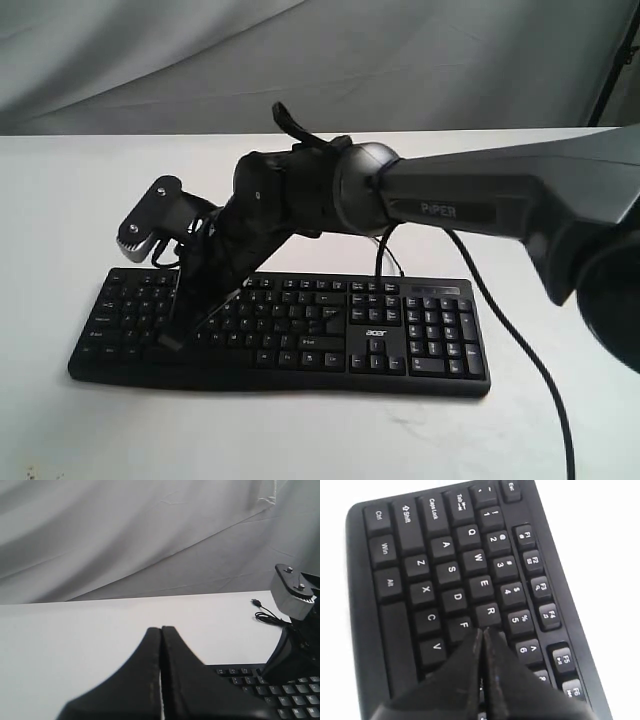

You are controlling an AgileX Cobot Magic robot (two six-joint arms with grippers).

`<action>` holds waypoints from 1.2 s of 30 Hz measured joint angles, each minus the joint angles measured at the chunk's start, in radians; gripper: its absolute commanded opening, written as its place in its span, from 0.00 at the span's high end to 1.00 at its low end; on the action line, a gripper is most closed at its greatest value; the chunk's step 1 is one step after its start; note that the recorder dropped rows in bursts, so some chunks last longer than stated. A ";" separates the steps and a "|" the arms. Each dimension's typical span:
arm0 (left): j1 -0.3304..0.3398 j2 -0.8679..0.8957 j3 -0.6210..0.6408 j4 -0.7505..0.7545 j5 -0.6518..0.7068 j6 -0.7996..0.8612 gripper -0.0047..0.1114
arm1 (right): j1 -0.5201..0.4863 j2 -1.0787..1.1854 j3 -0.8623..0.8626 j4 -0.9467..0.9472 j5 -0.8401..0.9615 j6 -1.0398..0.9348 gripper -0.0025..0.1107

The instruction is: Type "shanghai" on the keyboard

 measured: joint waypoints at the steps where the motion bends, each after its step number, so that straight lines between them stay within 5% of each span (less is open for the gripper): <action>1: 0.000 0.000 0.000 0.000 0.000 0.000 0.96 | -0.004 -0.001 0.000 -0.005 0.005 0.007 0.98; 36: 0.000 0.000 0.000 0.000 0.000 0.000 0.96 | -0.012 0.021 0.015 0.006 -0.001 0.019 0.98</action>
